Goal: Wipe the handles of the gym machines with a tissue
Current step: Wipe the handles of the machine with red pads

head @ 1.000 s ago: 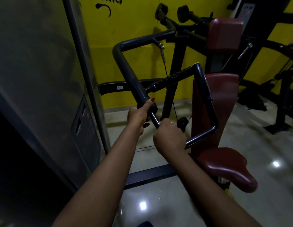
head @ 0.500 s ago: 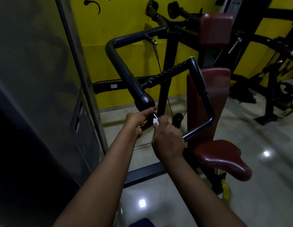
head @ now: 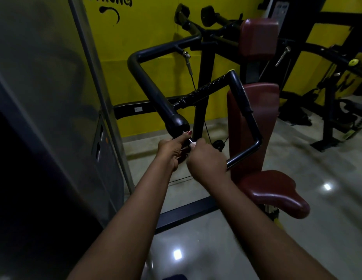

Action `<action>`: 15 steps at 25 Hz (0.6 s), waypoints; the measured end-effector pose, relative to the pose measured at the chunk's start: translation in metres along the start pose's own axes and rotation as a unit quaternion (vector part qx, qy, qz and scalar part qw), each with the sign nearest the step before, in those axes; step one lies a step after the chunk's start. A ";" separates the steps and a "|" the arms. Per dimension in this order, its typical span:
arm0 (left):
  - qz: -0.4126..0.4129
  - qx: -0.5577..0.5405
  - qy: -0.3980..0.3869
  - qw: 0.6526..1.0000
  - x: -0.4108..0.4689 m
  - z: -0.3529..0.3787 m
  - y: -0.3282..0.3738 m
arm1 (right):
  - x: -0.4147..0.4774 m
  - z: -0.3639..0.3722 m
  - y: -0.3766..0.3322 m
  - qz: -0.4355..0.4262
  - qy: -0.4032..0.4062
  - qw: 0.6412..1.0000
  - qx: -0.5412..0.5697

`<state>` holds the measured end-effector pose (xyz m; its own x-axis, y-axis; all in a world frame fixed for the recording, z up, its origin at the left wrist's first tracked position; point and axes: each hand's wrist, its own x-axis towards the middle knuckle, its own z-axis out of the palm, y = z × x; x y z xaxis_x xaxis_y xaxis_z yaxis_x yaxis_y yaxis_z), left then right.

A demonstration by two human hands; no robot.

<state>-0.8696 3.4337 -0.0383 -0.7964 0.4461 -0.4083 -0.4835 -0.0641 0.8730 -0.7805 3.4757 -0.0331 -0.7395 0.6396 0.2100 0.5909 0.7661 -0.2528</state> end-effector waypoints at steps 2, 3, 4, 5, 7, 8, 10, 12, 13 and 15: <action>-0.009 0.004 0.004 1.000 -0.003 0.001 -0.002 | -0.025 0.019 0.012 -0.063 0.100 0.990 -0.072; -0.014 0.005 0.002 1.000 -0.004 0.001 -0.003 | -0.037 0.029 0.026 -0.108 0.155 0.977 -0.097; -0.020 0.009 -0.003 1.000 -0.005 0.001 -0.004 | -0.046 0.034 0.040 -0.142 0.172 0.968 -0.113; -0.025 0.015 -0.008 1.000 -0.006 0.001 -0.006 | -0.050 0.037 0.052 -0.171 0.185 0.959 -0.130; -0.035 0.024 -0.014 0.999 -0.011 0.002 -0.008 | -0.046 0.029 0.058 -0.168 0.183 0.954 -0.166; -0.041 0.024 -0.016 0.999 -0.013 0.003 -0.008 | -0.042 0.020 0.049 -0.143 0.171 0.961 -0.166; -0.054 0.014 -0.019 0.998 -0.016 0.005 -0.010 | -0.028 0.001 0.028 -0.114 0.071 0.985 -0.111; -0.052 0.012 -0.013 0.999 -0.018 0.006 -0.010 | -0.016 -0.004 0.025 -0.129 0.036 0.986 -0.104; -0.044 0.020 -0.004 0.999 -0.020 0.007 -0.010 | -0.016 -0.002 0.031 -0.139 0.054 0.984 -0.098; -0.016 0.037 0.022 0.999 -0.020 0.009 -0.011 | -0.033 0.010 0.047 -0.145 0.141 0.971 -0.129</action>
<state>-0.8449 3.4331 -0.0370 -0.7968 0.4074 -0.4463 -0.4819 0.0171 0.8760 -0.7320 3.4900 -0.0609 -0.7903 0.3589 0.4966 0.4591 0.8836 0.0920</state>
